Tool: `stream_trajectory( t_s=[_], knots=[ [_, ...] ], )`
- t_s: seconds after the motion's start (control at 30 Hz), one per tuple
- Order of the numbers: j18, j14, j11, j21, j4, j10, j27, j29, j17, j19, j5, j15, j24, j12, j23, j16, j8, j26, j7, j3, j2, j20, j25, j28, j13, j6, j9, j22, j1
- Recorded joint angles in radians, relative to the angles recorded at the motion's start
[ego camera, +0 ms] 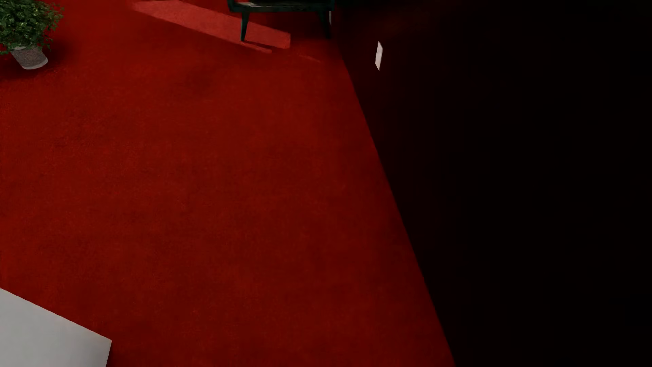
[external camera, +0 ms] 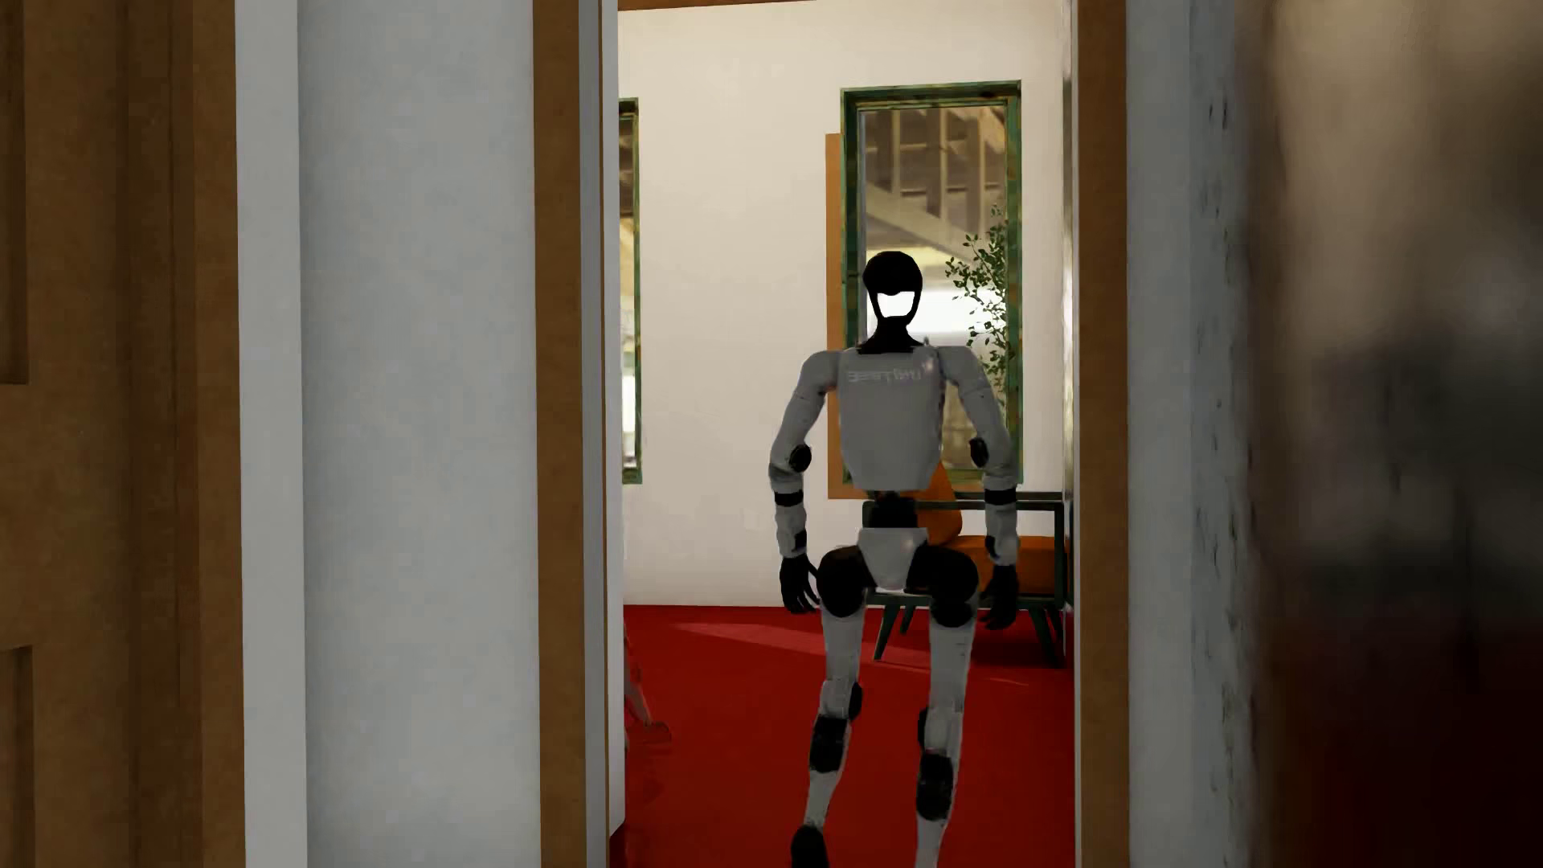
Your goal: Circle the corner
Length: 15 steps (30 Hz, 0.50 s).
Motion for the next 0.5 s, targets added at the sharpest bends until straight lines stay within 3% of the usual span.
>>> stream_trajectory(
  t_s=[0.1, 0.2, 0.4, 0.5],
  knots=[
    [0.0, -0.138, 0.002, -0.001, -0.033, 0.245, 0.0, 0.0, -0.015, 0.0, -0.025, -0.028, 0.0, 0.023, -0.008, -0.001, 0.0, 0.0, 0.0, 0.073, 0.055, 0.019, 0.0, 0.0, 0.007, -0.035, 0.017, -0.029, -0.151],
    [0.0, -0.078, 0.017, -0.01, -0.07, 0.212, 0.0, 0.0, -0.026, 0.0, -0.051, -0.055, 0.0, 0.048, -0.008, -0.004, 0.0, 0.0, 0.0, 0.132, 0.096, 0.011, 0.0, 0.0, -0.005, -0.056, 0.028, -0.015, -0.251],
    [0.0, 0.127, 0.005, 0.005, -0.085, -0.312, 0.0, 0.0, -0.021, 0.0, -0.078, -0.061, 0.0, 0.084, -0.013, -0.006, 0.0, 0.0, 0.0, 0.208, 0.205, -0.072, 0.0, 0.0, -0.062, -0.049, 0.038, 0.085, -0.23],
    [0.0, 0.104, 0.013, 0.026, -0.062, -0.613, 0.0, 0.0, 0.001, 0.0, -0.08, -0.044, 0.0, 0.114, -0.053, -0.003, 0.0, 0.0, 0.0, 0.242, 0.234, -0.076, 0.0, 0.0, -0.068, -0.037, 0.01, 0.096, -0.104]
  ],
)
